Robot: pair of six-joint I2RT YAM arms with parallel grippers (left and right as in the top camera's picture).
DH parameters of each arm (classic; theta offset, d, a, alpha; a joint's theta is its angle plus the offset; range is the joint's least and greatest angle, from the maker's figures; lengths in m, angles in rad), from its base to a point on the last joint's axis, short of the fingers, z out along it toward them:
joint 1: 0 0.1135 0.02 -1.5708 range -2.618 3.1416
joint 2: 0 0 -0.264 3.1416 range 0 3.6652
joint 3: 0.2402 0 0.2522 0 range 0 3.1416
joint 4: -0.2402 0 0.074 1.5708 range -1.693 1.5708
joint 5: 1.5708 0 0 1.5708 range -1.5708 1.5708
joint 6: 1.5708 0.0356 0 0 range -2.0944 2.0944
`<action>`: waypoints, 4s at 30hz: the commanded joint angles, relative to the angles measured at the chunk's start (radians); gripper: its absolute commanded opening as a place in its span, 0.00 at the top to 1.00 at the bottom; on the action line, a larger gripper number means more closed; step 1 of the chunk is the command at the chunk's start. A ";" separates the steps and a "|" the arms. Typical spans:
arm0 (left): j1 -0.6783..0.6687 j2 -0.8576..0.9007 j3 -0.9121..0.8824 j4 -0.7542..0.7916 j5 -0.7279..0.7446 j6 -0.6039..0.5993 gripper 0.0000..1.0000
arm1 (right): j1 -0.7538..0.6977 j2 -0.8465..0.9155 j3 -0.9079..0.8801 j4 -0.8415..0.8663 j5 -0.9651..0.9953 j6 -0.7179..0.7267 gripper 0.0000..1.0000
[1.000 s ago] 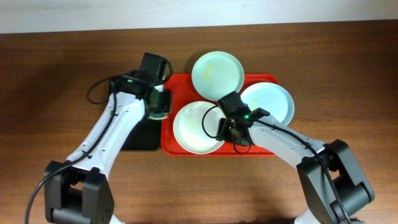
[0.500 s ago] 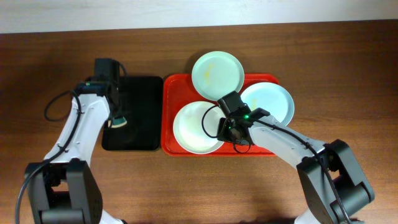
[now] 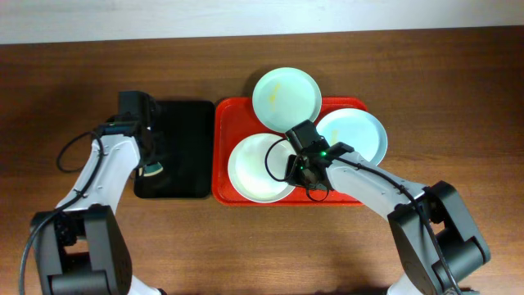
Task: Clean dirty plates on tray and stack at the side
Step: 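Return the sponge with the left gripper over the black tray, then lift the white plate with the right gripper and move it left, then swing the white plate with the right gripper to the table's right side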
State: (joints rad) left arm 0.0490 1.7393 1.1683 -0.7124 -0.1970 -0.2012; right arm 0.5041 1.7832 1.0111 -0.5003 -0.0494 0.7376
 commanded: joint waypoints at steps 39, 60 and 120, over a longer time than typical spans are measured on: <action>0.015 -0.005 -0.060 0.074 0.055 0.017 1.00 | 0.006 -0.184 0.199 -0.126 -0.084 0.005 0.96; 0.015 -0.005 -0.061 0.098 0.179 0.095 1.00 | 0.181 0.127 0.362 0.346 0.313 0.000 0.96; 0.011 -0.005 -0.061 0.099 0.183 0.094 1.00 | 0.384 0.262 0.365 1.324 0.978 -1.257 0.96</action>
State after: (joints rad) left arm 0.0612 1.7393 1.1160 -0.6159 -0.0250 -0.1226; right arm 0.8917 2.0487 1.3643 0.8986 0.7815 -0.6861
